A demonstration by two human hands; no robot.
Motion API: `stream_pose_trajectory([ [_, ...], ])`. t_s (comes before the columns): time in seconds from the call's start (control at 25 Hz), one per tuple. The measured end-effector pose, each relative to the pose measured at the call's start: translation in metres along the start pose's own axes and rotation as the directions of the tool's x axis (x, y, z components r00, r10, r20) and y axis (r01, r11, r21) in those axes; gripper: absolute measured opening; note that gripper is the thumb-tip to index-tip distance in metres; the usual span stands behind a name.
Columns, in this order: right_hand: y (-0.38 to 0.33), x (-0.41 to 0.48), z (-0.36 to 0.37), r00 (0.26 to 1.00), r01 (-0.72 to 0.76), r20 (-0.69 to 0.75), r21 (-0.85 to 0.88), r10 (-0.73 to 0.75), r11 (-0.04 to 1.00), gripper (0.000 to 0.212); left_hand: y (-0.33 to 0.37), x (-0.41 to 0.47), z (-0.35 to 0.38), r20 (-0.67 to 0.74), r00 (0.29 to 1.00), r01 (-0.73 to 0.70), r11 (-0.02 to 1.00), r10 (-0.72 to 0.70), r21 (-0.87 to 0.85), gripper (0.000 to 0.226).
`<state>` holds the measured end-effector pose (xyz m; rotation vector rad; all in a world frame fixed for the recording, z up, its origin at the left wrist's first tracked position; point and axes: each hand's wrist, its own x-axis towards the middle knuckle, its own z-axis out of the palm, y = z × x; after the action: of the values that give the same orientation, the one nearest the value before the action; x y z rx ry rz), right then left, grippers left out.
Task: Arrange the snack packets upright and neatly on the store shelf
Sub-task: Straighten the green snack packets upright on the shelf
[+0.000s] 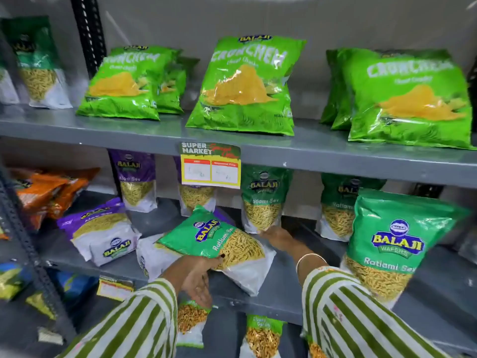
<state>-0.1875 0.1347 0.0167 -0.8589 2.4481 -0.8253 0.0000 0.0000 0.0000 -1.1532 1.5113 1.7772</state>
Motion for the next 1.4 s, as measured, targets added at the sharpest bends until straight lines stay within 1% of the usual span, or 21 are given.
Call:
stream_pose_trajectory([
  [0.04,0.003,0.006,0.002,0.999,0.024,0.043,-0.061,-0.021,0.998,0.045,0.001,0.001,0.003,0.023,1.000,-0.001,0.997,0.003,-0.075,0.096],
  [0.08,0.006,0.012,0.003,0.997,0.021,0.072,-0.082,-0.015,0.996,0.045,0.003,0.000,0.003,0.056,0.998,-0.012,0.992,0.019,-0.129,0.094],
  [0.16,0.013,0.026,0.007,0.978,0.031,0.206,-0.064,-0.018,0.997,0.040,0.001,0.003,0.004,0.091,0.994,-0.036,0.976,0.057,-0.213,0.089],
  [0.2,0.015,0.030,0.009,0.963,0.044,0.269,-0.059,-0.027,0.997,0.051,0.000,0.006,0.005,0.104,0.991,-0.053,0.971,0.079,-0.232,0.087],
  [0.24,0.018,0.034,0.010,0.949,0.047,0.313,-0.048,-0.030,0.998,0.070,-0.001,0.012,0.007,0.107,0.989,-0.077,0.968,0.105,-0.238,0.084],
  [0.32,0.033,0.050,0.014,0.941,-0.005,0.338,-0.004,0.006,1.000,0.106,0.000,0.020,0.012,0.139,0.978,-0.113,0.954,0.157,-0.279,0.073],
  [0.36,0.042,0.060,0.017,0.936,-0.050,0.350,0.025,0.038,0.998,0.116,0.001,0.023,0.013,0.144,0.973,-0.130,0.943,0.181,-0.306,0.063],
  [0.4,0.050,0.066,0.019,0.925,-0.089,0.374,0.056,0.062,0.994,0.120,0.001,0.026,0.013,0.143,0.969,-0.148,0.934,0.203,-0.324,0.055],
  [0.44,0.052,0.066,0.018,0.917,-0.128,0.389,0.085,0.085,0.988,0.120,0.002,0.028,0.012,0.153,0.964,-0.157,0.931,0.217,-0.329,0.045],
  [0.52,0.042,0.044,0.008,0.903,-0.208,0.408,0.142,0.135,0.968,0.114,0.004,0.028,0.010,0.163,0.958,-0.186,0.943,0.237,-0.277,0.028],
  [0.56,0.033,0.029,0.003,0.892,-0.242,0.423,0.152,0.158,0.958,0.102,0.004,0.027,0.009,0.159,0.959,-0.192,0.952,0.233,-0.236,0.022],
  [0.64,0.023,0.004,-0.003,0.877,-0.284,0.439,0.147,0.195,0.947,0.056,0.007,0.019,0.006,0.140,0.966,-0.195,0.970,0.216,-0.148,0.016],
  [0.68,0.021,-0.005,-0.003,0.874,-0.304,0.440,0.166,0.205,0.938,0.042,0.009,0.015,0.004,0.134,0.969,-0.195,0.975,0.208,-0.105,0.014],
  [0.8,0.011,-0.026,-0.002,0.901,-0.309,0.389,0.264,0.192,0.914,0.033,0.017,0.006,-0.005,0.129,0.967,-0.221,0.975,0.218,0.005,0.012],
  [0.88,0.004,-0.037,-0.002,0.921,-0.285,0.354,0.320,0.165,0.903,0.016,0.023,0.005,-0.011,0.122,0.963,-0.249,0.966,0.240,0.064,0.009],
  [0.96,-0.003,-0.045,-0.002,0.936,-0.263,0.320,0.363,0.145,0.894,0.018,0.028,0.004,-0.017,0.110,0.958,-0.276,0.955,0.265,0.110,0.006],
  [1.08,-0.006,-0.053,0.002,0.952,-0.239,0.276,0.399,0.133,0.885,0.019,0.032,0.002,-0.021,0.095,0.950,-0.306,0.944,0.296,0.123,0.003],
  [1.12,-0.006,-0.053,0.005,0.955,-0.239,0.265,0.403,0.138,0.884,0.021,0.033,0.003,-0.023,0.090,0.946,-0.320,0.939,0.310,0.128,0.007],
  [1.24,-0.003,-0.052,0.009,0.959,-0.251,0.227,0.395,0.170,0.884,0.042,0.035,0.007,-0.024,0.075,0.939,-0.344,0.929,0.337,0.134,0.037],
  [1.28,-0.003,-0.054,0.009,0.960,-0.251,0.221,0.397,0.174,0.883,0.046,0.035,0.007,-0.023,0.079,0.939,-0.343,0.929,0.334,0.141,0.038],
  [1.4,-0.001,-0.056,0.006,0.971,-0.229,0.157,0.424,0.178,0.876,0.054,0.042,0.005,-0.017,0.108,0.928,-0.369,0.916,0.355,0.156,0.013],
])
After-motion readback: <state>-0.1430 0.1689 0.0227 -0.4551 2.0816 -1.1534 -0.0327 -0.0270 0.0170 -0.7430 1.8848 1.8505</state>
